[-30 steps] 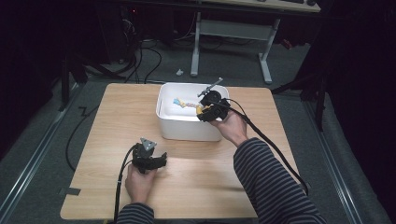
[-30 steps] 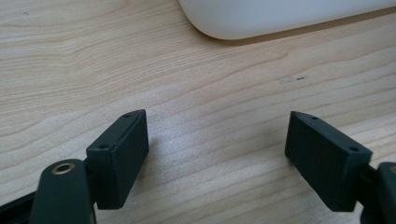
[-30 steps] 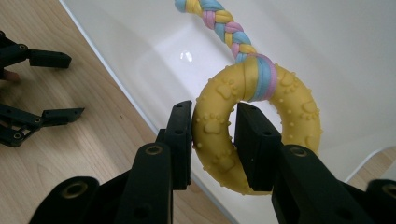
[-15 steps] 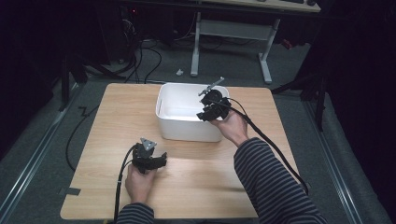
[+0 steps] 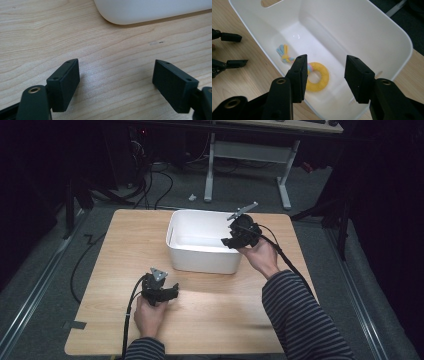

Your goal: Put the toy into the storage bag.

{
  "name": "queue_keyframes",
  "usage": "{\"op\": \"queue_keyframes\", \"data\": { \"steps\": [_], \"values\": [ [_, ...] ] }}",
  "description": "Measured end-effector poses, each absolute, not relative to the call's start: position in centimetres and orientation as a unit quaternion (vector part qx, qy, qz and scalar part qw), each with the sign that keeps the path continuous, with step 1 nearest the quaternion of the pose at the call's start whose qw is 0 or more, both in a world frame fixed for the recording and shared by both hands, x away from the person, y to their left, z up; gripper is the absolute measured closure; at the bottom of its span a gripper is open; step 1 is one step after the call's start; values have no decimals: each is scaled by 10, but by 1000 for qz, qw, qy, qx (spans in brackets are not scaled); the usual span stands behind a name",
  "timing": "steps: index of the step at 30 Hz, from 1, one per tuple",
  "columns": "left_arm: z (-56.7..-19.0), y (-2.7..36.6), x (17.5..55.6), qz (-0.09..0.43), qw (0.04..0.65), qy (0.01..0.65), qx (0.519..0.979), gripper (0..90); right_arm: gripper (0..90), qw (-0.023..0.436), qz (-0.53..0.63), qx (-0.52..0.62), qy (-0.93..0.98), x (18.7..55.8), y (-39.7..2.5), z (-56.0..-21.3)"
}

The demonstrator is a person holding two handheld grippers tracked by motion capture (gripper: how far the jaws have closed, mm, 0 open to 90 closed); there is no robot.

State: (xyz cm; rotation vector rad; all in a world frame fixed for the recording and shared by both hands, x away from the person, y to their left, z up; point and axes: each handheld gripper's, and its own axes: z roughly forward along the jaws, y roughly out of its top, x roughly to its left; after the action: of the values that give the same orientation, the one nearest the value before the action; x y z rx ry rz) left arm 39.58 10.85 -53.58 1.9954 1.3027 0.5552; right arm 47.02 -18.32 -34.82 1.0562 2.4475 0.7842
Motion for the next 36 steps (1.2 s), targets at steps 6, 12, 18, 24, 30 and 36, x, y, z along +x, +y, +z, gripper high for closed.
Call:
{"op": "queue_keyframes", "data": {
  "steps": [6, 12, 18, 24, 30, 36],
  "values": [
    [-536, 108, 396, 214, 340, 501, 767, 222, 542, 192, 292, 378, 857, 459, -207, -340],
    [-536, 108, 396, 214, 341, 501, 767, 222, 538, 193, 300, 389, 849, 448, -227, -335],
    [-536, 108, 396, 214, 341, 501, 767, 222, 531, 195, 308, 404, 839, 435, -252, -340],
    [-536, 109, 396, 213, 341, 501, 767, 222, 532, 210, 318, 413, 827, 418, -277, -346],
    [-536, 108, 396, 214, 341, 501, 766, 222, 532, 209, 319, 424, 821, 407, -296, -352],
    [-536, 109, 396, 213, 341, 501, 767, 222, 535, 206, 327, 431, 816, 395, -308, -357]
  ]
}}
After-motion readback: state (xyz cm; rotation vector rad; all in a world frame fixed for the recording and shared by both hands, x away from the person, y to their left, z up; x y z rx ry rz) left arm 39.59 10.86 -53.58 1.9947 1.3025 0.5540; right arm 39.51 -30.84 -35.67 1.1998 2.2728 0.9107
